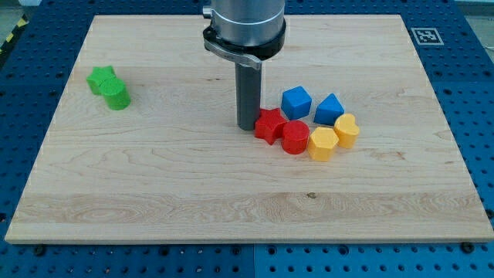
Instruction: Place the cube above the red star
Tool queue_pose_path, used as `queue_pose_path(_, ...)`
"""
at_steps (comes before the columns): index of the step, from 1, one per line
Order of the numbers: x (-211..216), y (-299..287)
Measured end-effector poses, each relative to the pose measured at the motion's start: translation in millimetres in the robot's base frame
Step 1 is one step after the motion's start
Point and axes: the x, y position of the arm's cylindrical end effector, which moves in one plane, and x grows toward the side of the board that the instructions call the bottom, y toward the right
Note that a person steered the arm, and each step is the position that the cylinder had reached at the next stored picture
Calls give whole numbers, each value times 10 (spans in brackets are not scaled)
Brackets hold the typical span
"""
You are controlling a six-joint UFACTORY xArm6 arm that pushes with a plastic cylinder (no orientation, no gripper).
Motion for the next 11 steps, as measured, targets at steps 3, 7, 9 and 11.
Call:
queue_pose_path(3, -318, 40)
queue_pose_path(7, -356, 241)
queue_pose_path(9, -267, 260)
queue_pose_path(11, -267, 286)
